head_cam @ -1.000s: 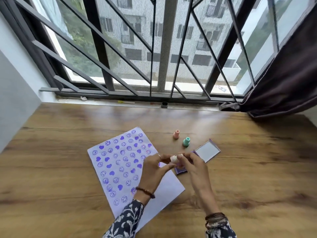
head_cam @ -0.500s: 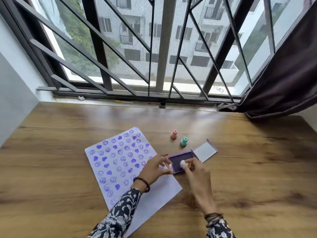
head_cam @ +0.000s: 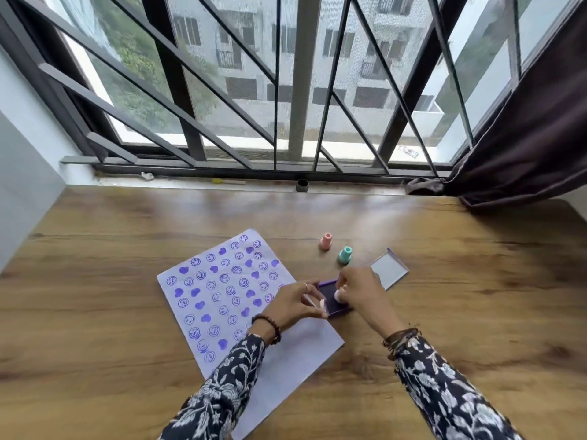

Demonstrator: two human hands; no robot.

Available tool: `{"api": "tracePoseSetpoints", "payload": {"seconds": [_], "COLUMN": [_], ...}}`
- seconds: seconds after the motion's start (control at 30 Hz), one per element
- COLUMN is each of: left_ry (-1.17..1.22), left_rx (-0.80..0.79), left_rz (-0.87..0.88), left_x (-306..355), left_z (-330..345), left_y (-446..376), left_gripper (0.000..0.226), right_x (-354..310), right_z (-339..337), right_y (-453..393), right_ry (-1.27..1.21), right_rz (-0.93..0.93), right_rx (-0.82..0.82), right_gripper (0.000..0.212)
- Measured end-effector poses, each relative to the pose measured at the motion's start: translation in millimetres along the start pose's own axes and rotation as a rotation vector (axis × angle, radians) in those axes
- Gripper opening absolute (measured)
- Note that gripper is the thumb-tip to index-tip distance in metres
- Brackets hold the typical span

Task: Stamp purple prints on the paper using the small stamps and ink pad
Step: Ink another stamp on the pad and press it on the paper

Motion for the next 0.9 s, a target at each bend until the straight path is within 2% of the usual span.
{"api": "tracePoseSetpoints", "payload": {"seconds": [0.07,0.13,0.2,0.3,0.4,0.53,0.8,0.9], "left_ry": [0.022,0.080,0.117,0.134,0.175,0.181,0.237,0.241], "left_rx": [0.060,0.145,0.237,0.406,0.523,0.506,0.465,0.455], "left_rz": [0.041,0.070,0.091,0.118,0.121,0.031,0.009,0.015], "left_x": [8,14,13,-1,-16,-38,-46,-46], "left_z": [-8,-23,-43,-78,-98,-100,-103,-103], "left_y": [6,18,35,65,89,100,100,100], "left_gripper": [0.025,0.025,0.023,0.018,0.015,0.019,0.018,0.017], "right_x": [1,6,10,4,-25,-66,-74,-88], "right_z": [-4,-8,-9,-7,10,40,49,51], "right_y": [-8,-11,-8,8,41,74,83,74], "right_ry": [0.014,-0.076,-0.159,-0.142,-0.344,-0.406,-0.165,0.003], "right_rz": [-0.020,-0.018,0.013,0.054,-0.005,-0.163,-0.223,-0.305], "right_rx": [-0.121,-0.214,-0.224,-0.011,0.179,0.228,0.255,0.200], "right_gripper": [0.014,0.014,0.015,0.012,0.007,0.008,0.019,0.021]}}
Point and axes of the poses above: each hand's wrist, its own y-axis away from the middle knuckle, its own z-axis out of the palm, x = y × z, the point moved 8 cm from there along -y, towards the middle knuckle, and after that the axes turned 15 degrees about y, right-handed, at the moved point
